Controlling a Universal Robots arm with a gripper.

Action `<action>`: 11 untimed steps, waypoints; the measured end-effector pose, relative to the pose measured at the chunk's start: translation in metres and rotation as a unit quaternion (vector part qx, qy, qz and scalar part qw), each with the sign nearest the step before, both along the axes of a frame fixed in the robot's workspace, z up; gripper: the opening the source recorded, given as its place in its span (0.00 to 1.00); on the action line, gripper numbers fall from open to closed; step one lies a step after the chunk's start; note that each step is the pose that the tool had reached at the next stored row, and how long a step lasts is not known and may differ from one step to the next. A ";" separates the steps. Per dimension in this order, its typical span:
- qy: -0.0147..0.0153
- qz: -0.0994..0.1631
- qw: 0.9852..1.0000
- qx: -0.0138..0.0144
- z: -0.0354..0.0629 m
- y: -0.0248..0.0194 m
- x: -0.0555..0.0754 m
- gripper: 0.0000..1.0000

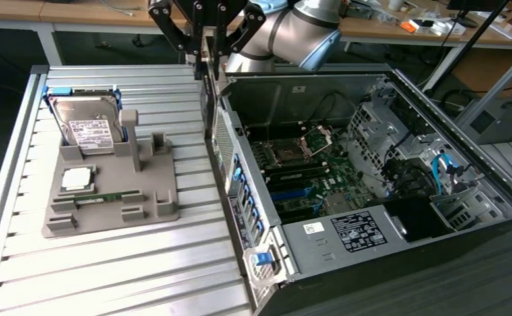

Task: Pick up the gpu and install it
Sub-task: 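Pick up the gpu and move the gpu toward the slot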

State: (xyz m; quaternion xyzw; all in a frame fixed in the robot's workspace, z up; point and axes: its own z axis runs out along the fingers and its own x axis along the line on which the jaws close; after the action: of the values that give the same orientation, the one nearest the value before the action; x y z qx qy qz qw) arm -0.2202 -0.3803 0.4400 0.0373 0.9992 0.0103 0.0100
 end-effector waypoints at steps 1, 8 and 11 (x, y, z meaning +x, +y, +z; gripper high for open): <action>0.000 0.000 1.000 0.000 0.0000 -0.0001 0.002 0.27; 0.000 0.000 1.000 0.000 -0.0001 -0.0007 0.015 0.27; 0.001 0.000 1.000 0.000 -0.0002 -0.0010 0.020 0.27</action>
State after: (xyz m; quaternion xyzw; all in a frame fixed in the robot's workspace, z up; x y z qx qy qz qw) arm -0.2000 -0.3812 0.4398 0.0373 0.9992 0.0100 0.0094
